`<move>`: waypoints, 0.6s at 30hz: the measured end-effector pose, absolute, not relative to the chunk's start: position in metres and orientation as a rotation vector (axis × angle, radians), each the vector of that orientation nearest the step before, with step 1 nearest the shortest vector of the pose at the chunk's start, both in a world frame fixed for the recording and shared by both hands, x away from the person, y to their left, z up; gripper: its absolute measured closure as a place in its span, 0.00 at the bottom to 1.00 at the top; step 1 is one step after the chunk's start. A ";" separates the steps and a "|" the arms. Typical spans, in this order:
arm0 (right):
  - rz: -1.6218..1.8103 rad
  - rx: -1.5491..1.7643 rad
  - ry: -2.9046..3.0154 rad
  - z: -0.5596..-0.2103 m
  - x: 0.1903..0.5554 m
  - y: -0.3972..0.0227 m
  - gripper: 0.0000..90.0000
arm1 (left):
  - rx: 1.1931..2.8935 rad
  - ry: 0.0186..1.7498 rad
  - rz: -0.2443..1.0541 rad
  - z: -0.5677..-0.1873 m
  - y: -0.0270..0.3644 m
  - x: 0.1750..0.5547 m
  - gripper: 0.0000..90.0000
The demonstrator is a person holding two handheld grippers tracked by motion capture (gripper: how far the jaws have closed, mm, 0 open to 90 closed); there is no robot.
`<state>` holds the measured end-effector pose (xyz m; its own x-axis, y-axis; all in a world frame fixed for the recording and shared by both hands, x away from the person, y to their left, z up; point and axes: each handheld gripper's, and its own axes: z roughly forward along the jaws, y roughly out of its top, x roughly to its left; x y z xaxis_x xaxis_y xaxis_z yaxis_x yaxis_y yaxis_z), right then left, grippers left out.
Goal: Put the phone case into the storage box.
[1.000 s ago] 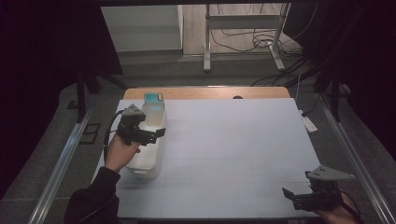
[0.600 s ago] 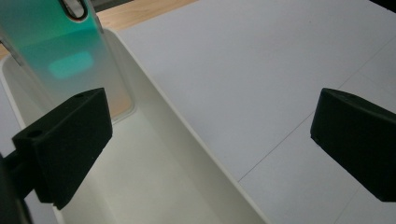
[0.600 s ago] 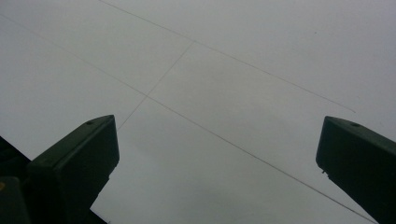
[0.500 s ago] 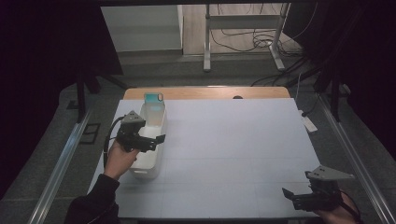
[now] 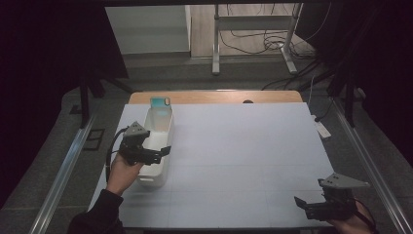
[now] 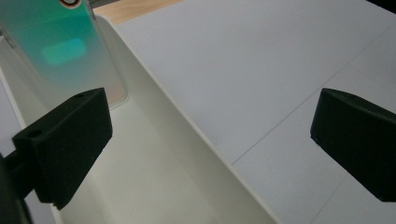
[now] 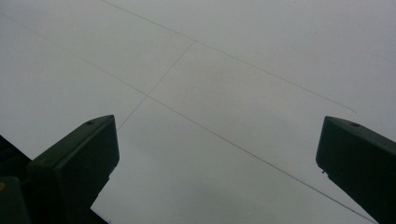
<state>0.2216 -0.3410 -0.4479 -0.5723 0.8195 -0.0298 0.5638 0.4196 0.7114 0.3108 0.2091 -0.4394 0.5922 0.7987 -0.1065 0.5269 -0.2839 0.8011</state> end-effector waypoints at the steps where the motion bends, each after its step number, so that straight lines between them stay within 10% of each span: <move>1: 0.944 1.184 2.306 -0.448 0.222 -0.341 0.00 | 1.966 1.055 0.400 -0.440 0.209 0.310 0.00; 18: 0.952 1.184 2.299 -0.448 0.221 -0.341 0.00 | 1.955 1.044 0.439 -0.442 0.210 0.293 0.00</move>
